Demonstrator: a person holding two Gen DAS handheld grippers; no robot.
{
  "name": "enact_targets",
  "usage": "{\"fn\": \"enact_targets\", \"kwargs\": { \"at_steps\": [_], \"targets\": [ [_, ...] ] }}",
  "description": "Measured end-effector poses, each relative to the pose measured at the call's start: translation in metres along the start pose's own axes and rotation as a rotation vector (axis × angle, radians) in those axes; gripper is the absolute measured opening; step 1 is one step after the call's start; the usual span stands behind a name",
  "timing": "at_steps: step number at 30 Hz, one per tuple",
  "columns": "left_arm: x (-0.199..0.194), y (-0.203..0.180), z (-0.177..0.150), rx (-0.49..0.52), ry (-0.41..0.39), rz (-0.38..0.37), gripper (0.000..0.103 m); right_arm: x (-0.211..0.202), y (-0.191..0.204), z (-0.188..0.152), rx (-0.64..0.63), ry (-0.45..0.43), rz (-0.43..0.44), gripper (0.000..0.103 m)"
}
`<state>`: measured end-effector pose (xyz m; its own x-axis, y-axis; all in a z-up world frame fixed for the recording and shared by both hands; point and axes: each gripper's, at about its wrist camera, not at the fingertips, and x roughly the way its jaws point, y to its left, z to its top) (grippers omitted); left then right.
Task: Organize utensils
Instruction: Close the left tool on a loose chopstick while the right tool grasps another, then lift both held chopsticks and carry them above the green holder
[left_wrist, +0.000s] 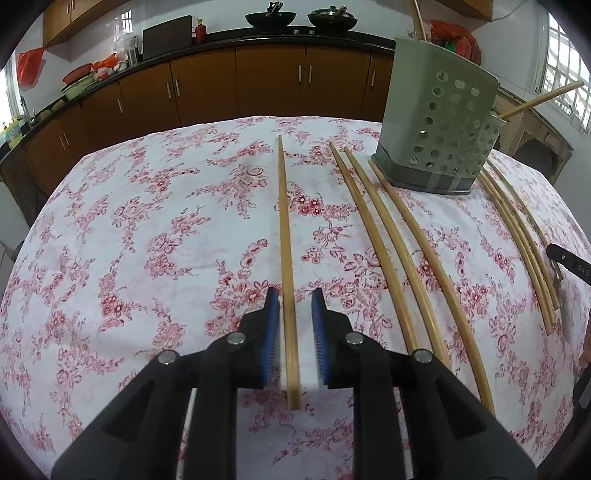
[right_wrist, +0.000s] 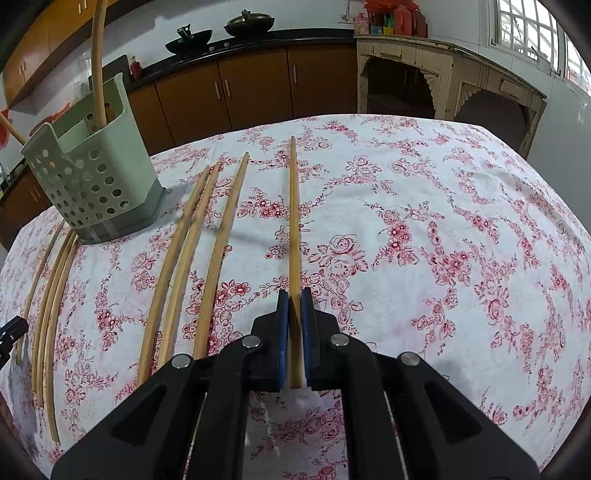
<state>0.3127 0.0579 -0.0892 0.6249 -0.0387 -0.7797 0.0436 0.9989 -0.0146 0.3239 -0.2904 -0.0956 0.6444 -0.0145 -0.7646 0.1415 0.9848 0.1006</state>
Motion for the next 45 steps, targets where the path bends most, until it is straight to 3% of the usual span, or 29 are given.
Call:
{"fn": "enact_targets", "kwargs": {
  "at_steps": [21,26,30,38,45],
  "targets": [
    [-0.008,0.002,-0.005,-0.015,0.002,0.016,0.019,-0.001,0.000,-0.002,0.008,0.001,0.007,0.008],
    [-0.010,0.003,-0.006,-0.028,0.002,0.024,0.008,-0.002,-0.002,-0.004,0.021,0.000,0.024,0.008],
    [-0.010,0.005,-0.006,-0.032,0.008,0.014,0.008,-0.005,0.000,-0.005,0.017,0.000,0.029,0.007],
    [-0.019,0.011,-0.004,-0.044,0.011,-0.001,0.007,-0.034,0.000,-0.003,0.018,-0.073,0.039,0.007],
    [-0.043,0.012,0.007,-0.014,-0.046,-0.003,0.007,-0.055,-0.004,0.009,0.021,-0.137,0.041,0.007]
  ]
}}
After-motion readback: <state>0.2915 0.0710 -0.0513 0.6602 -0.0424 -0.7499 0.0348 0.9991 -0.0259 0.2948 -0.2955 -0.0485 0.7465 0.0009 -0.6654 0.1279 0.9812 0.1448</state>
